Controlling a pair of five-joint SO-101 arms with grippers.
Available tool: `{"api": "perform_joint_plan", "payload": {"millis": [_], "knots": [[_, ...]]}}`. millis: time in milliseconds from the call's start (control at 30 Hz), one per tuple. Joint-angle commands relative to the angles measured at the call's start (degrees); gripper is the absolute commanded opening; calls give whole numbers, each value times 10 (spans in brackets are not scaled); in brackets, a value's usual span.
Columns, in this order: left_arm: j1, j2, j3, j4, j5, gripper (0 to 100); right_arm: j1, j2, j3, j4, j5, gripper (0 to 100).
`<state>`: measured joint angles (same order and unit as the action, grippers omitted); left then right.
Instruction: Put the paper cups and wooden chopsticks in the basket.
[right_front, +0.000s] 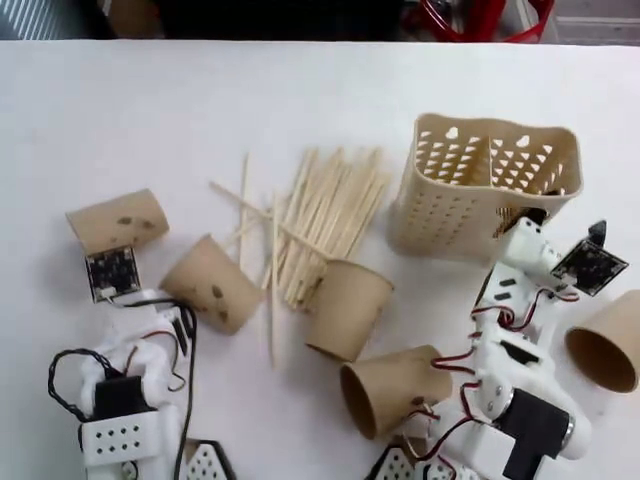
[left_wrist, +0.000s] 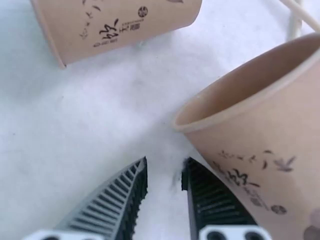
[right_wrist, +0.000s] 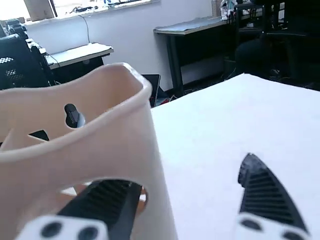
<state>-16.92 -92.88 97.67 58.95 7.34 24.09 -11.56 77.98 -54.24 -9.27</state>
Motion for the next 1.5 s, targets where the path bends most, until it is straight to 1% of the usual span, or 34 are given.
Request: {"api": "perform_joint_plan", "payload": {"millis": [0,100,300,400,467,600,700,767,867,1033,1167,1267,1467], "knots": [[-5,-5,-3,1,3,129,7,-25,29,-15,11,291],[-5,-5,-3,1,3,129,3,-22,43,-13,75,291],[-5,-5,-3,1,3,129,-7,-26,69,-12,133,290],[-5,-5,-3,1,3,129,-20,-26,69,18,178,290],[-5,-5,-3,1,3,129,-27,-26,68,38,194,290],[-5,-5,-3,1,3,129,-29,-34,67,61,198,290],[-5,-5,-3,1,3,129,-28,-82,67,112,198,290],[-5,-5,-3,1,3,129,-28,-138,67,182,199,290],[-5,-5,-3,1,3,129,-27,-253,65,350,207,290],[-5,-5,-3,1,3,129,-30,-466,33,664,271,290],[-5,-5,-3,1,3,129,-28,-632,22,858,324,290],[-5,-5,-3,1,3,129,-27,-744,22,960,343,290],[-5,-5,-3,1,3,129,-27,-914,21,1088,353,290]]}}
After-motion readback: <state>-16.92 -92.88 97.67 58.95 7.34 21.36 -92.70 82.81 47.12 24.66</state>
